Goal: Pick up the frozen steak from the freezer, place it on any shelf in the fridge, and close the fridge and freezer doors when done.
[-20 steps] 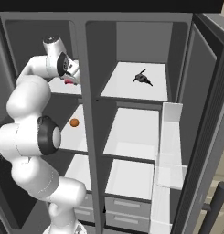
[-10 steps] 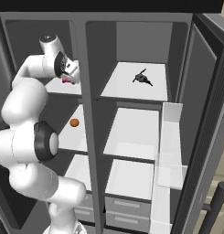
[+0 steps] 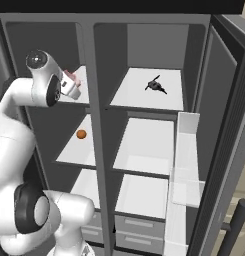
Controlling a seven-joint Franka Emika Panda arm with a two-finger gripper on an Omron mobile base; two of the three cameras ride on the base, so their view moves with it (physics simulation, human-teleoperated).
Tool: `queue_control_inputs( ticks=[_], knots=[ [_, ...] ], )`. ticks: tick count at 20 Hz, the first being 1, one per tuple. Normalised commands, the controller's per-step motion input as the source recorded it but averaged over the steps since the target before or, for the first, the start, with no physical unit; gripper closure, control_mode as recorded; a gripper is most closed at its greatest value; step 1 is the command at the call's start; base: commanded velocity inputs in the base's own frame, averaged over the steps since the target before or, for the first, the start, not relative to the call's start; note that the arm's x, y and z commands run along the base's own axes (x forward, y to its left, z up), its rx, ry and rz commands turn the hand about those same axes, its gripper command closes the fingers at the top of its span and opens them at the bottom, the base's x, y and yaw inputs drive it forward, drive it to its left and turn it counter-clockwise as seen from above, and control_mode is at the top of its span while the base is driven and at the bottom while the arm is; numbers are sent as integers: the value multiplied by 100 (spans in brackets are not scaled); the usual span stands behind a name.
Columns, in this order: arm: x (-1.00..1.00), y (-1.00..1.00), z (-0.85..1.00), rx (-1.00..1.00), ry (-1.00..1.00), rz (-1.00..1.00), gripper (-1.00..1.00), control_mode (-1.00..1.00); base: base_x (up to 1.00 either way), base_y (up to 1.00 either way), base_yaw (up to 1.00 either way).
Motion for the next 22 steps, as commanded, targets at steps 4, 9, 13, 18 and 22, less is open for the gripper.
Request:
queue_control_inputs(
  ticks=[4, 9, 13, 18, 22],
  knots=[
    [-100, 0, 46, 12, -26, -8, 100, -100, 0, 0, 0],
    [-100, 0, 49, 5, -9, -9, 100, -100, 0, 0, 0],
    [-100, 0, 45, 0, 0, -6, 100, -100, 0, 0, 0],
    [-100, -3, 39, 2, 12, -2, 100, -100, 0, 0, 0],
    [-100, -24, 21, 4, 36, -2, 100, -100, 0, 0, 0]
  ],
)
